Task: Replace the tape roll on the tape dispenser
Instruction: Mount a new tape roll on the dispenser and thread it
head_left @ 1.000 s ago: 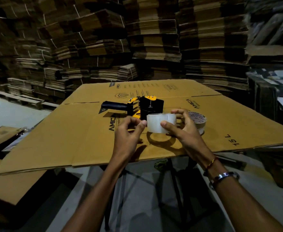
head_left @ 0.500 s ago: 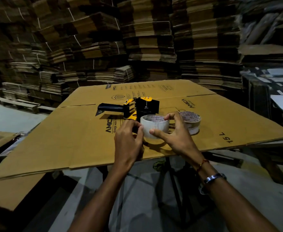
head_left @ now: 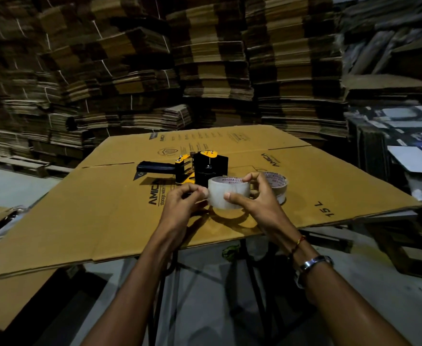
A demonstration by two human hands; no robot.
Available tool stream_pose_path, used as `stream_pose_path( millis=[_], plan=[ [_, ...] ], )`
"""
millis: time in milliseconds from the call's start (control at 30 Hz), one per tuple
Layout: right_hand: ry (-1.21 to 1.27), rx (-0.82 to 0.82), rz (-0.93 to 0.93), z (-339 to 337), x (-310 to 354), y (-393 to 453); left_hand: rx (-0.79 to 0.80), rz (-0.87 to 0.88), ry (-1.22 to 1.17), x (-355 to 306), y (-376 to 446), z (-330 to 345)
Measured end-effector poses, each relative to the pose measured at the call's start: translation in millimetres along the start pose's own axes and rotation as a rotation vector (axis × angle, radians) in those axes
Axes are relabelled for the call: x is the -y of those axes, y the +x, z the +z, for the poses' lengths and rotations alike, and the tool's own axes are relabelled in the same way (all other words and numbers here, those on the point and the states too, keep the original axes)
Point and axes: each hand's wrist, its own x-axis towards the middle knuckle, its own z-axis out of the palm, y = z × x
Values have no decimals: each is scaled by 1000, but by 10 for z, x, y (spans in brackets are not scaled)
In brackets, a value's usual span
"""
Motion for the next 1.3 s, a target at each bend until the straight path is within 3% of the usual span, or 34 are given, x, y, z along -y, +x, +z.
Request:
stream_pose_path(
  millis=[267, 433, 600, 1300],
  plan=[
    [80, -26, 34, -25, 43, -26, -21, 198, 150, 62, -14, 54],
    [101, -25, 27, -23, 38, -26, -28, 285, 369, 146, 13, -15],
    [-8, -37, -43, -26, -5, -11, -55, 352, 399, 150, 23, 4],
    [102, 40, 12, -40, 4, 12, -27, 192, 99, 14, -90, 4]
  ],
)
